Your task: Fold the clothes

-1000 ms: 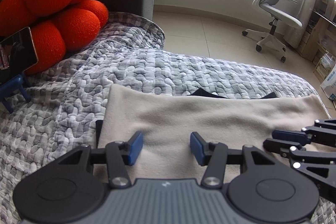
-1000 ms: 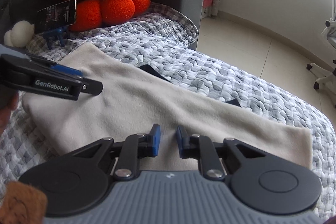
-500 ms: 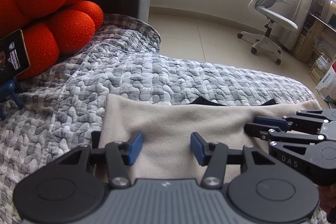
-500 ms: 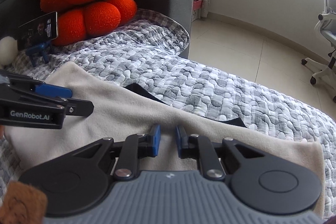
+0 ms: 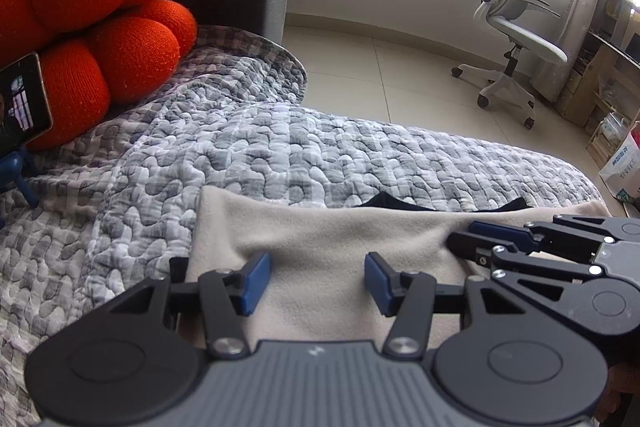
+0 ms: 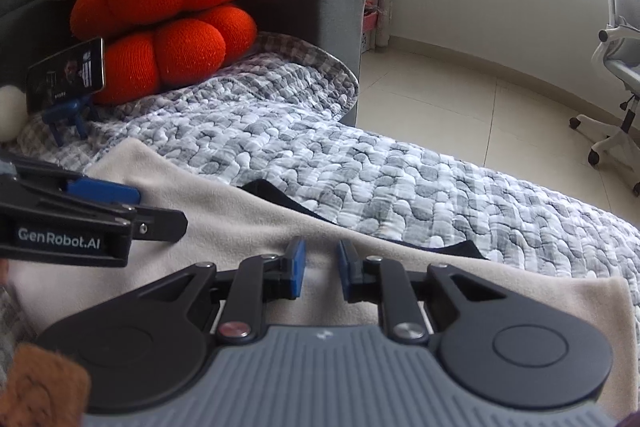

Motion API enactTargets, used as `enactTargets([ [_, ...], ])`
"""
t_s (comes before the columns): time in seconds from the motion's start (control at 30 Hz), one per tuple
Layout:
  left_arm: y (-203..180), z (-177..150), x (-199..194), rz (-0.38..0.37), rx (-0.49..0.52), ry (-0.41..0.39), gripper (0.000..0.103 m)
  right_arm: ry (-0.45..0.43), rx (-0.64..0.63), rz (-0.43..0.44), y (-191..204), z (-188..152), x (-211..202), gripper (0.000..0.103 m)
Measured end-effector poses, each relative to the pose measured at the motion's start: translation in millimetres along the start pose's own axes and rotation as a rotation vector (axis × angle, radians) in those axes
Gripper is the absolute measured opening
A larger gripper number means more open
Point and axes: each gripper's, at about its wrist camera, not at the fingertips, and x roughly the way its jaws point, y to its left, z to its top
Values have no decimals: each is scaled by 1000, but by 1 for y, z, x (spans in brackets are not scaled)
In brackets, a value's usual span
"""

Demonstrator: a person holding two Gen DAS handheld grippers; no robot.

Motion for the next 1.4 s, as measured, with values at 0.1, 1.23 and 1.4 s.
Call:
enactTargets([
  [0.1, 3, 1, -2, 1, -14, -7, 54, -2, 3, -1, 1, 2, -7, 20],
  [1.23, 28, 4, -9, -21, -98, -31, 54, 128, -119, 76, 39, -40, -59, 22],
  [1.4, 27, 1, -4, 6, -91, -30, 55, 137, -117, 80, 37, -45, -57, 22],
])
